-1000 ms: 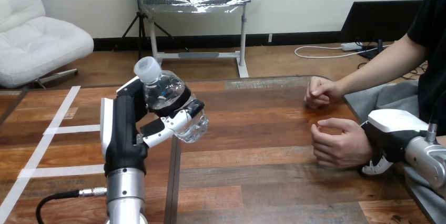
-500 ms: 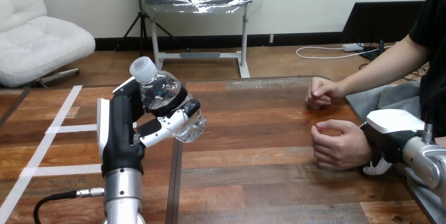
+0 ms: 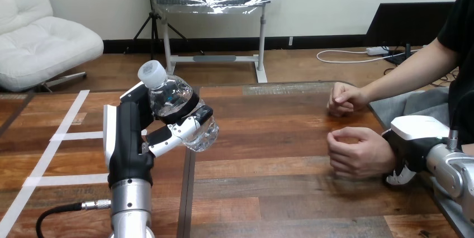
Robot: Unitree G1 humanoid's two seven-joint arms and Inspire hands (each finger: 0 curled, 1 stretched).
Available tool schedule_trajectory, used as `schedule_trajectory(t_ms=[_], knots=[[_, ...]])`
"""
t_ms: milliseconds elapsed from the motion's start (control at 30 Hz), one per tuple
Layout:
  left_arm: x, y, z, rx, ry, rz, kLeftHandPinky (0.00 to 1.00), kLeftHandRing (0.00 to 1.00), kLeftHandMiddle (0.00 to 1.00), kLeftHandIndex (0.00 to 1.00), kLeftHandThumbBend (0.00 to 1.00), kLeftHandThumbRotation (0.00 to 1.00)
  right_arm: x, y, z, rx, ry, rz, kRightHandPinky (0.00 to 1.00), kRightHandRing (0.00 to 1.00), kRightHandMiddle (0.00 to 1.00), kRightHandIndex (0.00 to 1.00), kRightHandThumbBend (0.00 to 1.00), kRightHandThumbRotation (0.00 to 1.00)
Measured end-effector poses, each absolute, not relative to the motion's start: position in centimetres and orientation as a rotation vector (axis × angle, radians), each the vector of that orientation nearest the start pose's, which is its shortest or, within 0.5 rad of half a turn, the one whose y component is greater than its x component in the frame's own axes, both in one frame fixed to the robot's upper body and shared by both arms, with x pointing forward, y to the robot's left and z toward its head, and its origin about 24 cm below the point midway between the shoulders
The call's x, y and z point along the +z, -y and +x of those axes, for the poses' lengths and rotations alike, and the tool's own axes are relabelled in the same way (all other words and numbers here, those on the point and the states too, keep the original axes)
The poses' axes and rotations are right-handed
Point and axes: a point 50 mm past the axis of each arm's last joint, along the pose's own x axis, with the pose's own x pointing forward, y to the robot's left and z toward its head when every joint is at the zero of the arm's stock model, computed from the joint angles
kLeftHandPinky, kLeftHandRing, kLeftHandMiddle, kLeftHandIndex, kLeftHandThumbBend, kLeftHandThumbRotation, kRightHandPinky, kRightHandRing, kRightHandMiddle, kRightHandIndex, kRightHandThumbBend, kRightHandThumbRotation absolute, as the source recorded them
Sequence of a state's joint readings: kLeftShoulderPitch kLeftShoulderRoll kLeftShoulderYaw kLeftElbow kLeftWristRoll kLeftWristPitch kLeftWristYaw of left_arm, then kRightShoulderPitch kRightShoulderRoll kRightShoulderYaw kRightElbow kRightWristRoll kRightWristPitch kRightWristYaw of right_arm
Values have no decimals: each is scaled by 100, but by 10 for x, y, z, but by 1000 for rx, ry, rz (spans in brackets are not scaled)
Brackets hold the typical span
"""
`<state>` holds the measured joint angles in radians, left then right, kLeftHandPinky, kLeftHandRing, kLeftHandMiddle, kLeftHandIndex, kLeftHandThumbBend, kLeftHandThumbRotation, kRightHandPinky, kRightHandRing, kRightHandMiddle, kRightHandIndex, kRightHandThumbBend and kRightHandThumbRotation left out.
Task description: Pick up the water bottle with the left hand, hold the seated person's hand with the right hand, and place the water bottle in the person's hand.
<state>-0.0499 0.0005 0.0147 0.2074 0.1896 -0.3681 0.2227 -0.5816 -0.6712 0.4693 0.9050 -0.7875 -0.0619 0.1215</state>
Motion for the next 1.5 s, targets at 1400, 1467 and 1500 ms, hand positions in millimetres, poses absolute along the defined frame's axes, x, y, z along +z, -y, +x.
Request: schedule_trajectory(t_ms=[1400, 1467, 1500], knots=[[42, -153, 257, 170, 228, 168, 41, 42, 42, 51, 61, 0, 27, 289, 317, 248, -458, -1562, 57, 71, 77, 75, 73, 0], [42, -153, 257, 170, 228, 168, 41, 41, 43, 51, 61, 0, 27, 289, 317, 244, -456, -1562, 56, 70, 76, 74, 74, 0], [42, -153, 257, 170, 228, 168, 41, 41, 43, 51, 61, 0, 27, 289, 317, 242, -455, -1562, 56, 70, 76, 74, 74, 0]])
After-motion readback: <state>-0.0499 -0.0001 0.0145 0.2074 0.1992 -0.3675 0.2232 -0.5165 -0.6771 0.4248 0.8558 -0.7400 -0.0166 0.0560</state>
